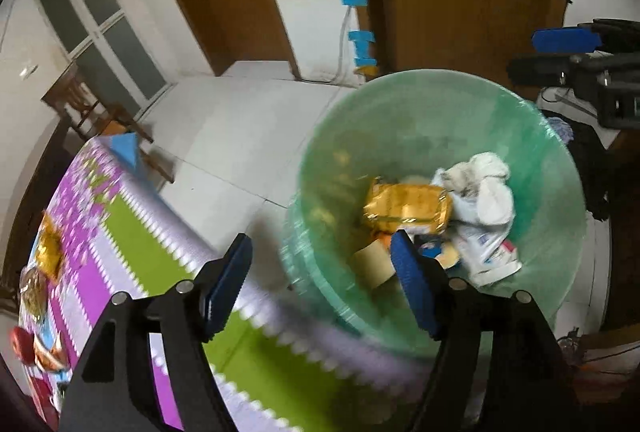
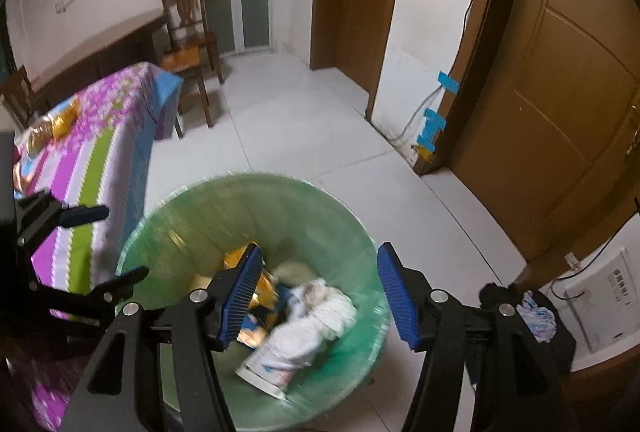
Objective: Collect trash
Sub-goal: 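Move both open tools back over the table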
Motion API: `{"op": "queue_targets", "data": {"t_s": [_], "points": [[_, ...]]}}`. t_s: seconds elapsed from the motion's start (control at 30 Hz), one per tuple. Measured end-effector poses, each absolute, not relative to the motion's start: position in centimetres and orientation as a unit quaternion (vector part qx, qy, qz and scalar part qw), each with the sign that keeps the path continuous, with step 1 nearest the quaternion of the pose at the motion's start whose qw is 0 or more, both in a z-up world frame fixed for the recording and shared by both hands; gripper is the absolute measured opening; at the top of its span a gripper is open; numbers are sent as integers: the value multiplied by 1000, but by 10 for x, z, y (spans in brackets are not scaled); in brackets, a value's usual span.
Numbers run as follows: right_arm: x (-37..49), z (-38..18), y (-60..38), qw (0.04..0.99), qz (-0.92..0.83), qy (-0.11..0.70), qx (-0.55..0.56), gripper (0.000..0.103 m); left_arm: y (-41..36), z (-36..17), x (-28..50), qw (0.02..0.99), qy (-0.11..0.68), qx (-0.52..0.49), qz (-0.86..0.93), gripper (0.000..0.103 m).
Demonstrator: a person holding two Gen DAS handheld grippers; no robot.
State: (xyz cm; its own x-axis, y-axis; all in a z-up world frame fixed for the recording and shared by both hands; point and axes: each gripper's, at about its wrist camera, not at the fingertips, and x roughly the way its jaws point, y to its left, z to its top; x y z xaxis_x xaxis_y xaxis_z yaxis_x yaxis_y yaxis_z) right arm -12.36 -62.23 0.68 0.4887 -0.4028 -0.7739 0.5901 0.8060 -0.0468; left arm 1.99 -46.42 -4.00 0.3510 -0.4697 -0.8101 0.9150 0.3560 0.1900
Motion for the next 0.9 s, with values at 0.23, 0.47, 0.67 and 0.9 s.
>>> {"op": "queue_targets", "data": {"t_s": [0.23, 0.47, 0.67, 0.9], "points": [[-112, 22, -597, 888, -287, 328, 147, 67, -420, -34, 44, 812, 308, 306, -390, 69], [-106, 30, -562, 909, -297, 235, 177, 73, -371, -9, 71, 851, 309, 247, -346, 72], [-89, 29, -522, 919, -275, 213, 184, 77, -309, 4, 89, 877, 301, 206, -314, 73], [-35, 22, -450, 936, -190, 250, 162, 78, -219, 19, 121, 905, 287, 169, -266, 78]]}}
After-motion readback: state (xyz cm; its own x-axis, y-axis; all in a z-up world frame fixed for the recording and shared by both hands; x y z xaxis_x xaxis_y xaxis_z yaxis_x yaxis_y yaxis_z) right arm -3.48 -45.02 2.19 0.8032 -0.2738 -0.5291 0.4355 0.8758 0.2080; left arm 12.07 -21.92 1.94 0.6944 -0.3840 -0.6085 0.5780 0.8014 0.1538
